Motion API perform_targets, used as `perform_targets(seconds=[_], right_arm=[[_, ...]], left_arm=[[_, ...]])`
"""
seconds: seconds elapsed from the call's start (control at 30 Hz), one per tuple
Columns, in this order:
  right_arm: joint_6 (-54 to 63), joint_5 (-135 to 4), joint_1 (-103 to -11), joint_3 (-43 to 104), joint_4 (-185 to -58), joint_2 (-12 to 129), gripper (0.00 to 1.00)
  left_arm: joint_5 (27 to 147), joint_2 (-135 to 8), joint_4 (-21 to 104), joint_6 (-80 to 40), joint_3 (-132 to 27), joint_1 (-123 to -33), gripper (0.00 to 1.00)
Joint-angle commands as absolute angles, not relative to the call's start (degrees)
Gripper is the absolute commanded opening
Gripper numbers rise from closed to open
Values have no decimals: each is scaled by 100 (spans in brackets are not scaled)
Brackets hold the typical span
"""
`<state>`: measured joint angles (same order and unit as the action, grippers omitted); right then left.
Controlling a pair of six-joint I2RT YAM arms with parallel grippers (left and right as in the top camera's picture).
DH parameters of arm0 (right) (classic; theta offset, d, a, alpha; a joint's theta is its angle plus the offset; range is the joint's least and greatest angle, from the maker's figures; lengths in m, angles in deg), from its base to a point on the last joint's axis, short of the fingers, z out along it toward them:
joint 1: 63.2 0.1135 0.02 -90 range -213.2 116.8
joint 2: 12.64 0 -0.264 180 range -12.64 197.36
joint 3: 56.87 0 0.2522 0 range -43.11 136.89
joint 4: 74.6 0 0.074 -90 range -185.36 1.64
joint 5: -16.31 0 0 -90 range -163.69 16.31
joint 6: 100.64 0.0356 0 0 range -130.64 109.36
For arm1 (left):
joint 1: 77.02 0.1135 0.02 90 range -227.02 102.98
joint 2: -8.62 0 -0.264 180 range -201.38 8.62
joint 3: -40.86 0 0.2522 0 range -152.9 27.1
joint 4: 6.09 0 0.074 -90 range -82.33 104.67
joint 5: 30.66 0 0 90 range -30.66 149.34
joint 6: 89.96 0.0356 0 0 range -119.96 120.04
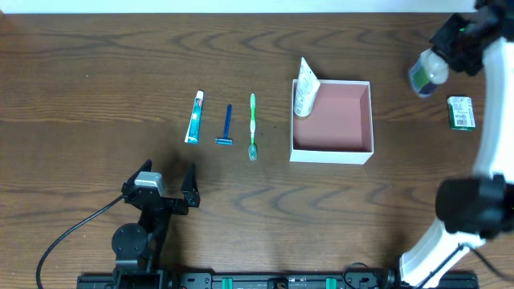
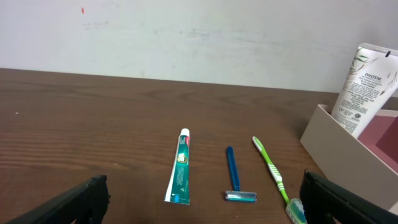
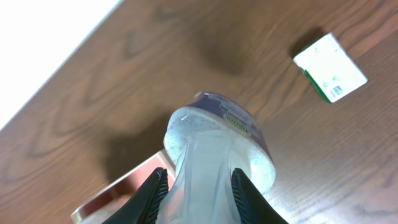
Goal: Pack container
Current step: 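Carry the soap pump bottle into the box and release it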
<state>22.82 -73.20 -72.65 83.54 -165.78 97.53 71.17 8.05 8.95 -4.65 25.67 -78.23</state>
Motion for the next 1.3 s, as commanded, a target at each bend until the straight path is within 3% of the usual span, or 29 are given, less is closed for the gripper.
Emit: perform_targets(seconds=[0.0, 0.3, 0.67, 1.27], right_arm=[[1884, -6859, -7134, 8450, -16690, 9102, 18], [1392, -6817, -6340, 8448, -17339, 8752, 18], [1917, -7108, -5554, 8433, -17241, 9146, 19], [2107, -7029, -5046, 8426, -17107, 9913, 20]], left_arm=[[7196, 840, 1056, -478, 2687, -7799, 98], [7198, 840, 1056, -478, 2687, -7799, 98], [7196, 837, 1056, -478, 2687, -7799, 98], [7196, 840, 1056, -478, 2687, -7799, 98]])
